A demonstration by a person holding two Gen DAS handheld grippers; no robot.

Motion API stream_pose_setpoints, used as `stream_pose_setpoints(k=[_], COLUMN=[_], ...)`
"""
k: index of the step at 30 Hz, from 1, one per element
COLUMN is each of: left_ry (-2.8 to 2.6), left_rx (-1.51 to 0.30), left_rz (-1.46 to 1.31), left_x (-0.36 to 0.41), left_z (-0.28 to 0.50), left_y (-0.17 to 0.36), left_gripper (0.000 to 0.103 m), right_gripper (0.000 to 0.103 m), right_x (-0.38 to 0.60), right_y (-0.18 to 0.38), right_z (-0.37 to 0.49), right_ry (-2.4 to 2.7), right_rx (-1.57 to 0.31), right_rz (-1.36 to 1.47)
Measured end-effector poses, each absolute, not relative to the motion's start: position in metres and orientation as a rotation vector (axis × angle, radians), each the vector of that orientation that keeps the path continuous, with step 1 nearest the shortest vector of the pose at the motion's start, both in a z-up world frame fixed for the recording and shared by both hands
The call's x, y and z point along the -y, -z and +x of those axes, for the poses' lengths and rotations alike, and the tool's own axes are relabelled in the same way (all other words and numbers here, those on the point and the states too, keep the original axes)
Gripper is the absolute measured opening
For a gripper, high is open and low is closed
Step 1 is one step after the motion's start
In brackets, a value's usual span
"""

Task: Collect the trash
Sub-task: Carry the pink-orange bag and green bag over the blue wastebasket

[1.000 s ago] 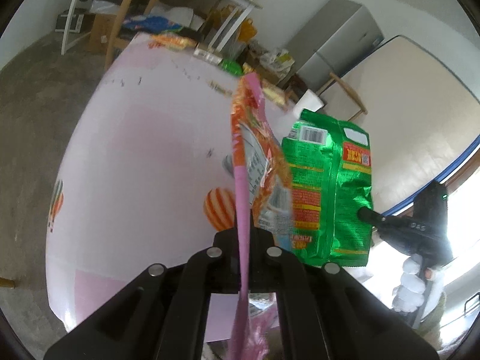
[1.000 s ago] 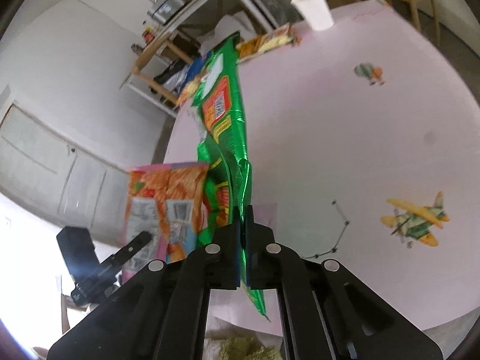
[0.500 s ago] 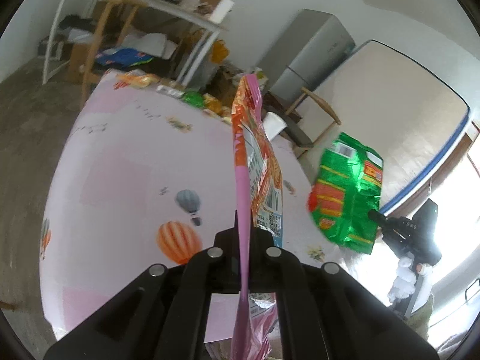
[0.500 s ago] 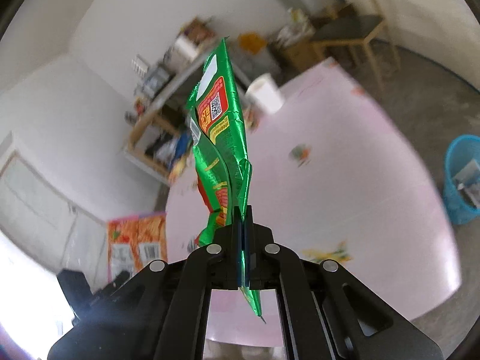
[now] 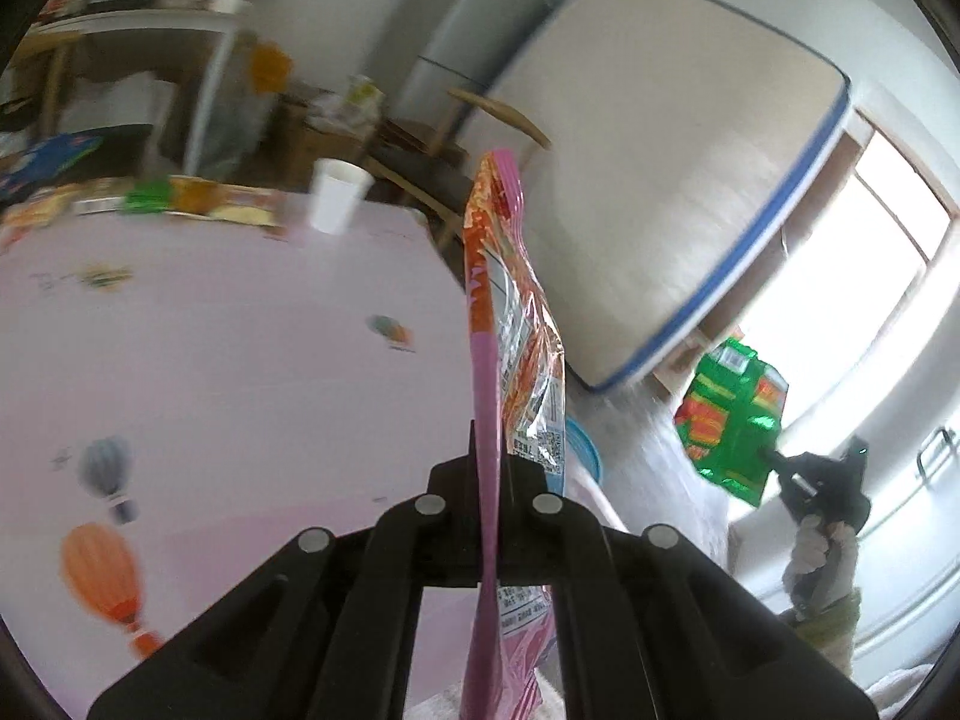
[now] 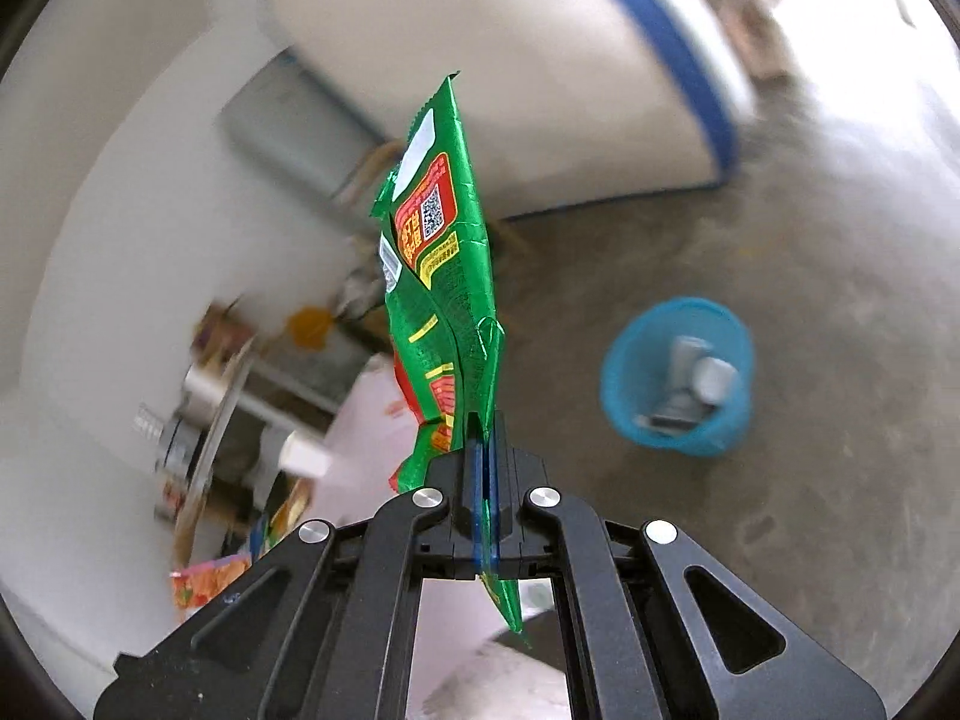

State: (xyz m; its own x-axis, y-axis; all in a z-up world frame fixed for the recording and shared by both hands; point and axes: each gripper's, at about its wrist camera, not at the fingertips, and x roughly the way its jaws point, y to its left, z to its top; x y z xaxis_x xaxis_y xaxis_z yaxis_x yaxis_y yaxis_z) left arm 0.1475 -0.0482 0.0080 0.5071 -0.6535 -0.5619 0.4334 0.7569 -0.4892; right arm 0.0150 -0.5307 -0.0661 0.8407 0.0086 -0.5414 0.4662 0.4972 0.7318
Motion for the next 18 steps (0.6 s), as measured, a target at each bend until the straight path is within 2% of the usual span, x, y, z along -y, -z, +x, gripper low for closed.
stream_pose_setpoints(k=[5, 11, 18], left_ry=[0.74, 0.787, 0.794], left_rx=[-0.854, -0.904, -0.931], left_rz=[-0.237, -0.169, -0.09], left_x=[0.108, 0.163, 0.204], left_z=[0.168, 0.192, 0.213], left_y=[-0.001, 0.002, 0.005], left_gripper=[0.0, 0.0, 0.0], right_gripper=[0.0, 0.0, 0.003], right_x=[0.567, 0.595, 0.627], right_y=[0.139, 0.223, 0.289], right_z=[0.013, 0.069, 0.139], right_ry=[0.327, 0.326, 0.418], right_rx=[-0.583, -0.662, -0.711], right_rz=[1.261, 1.494, 1.612])
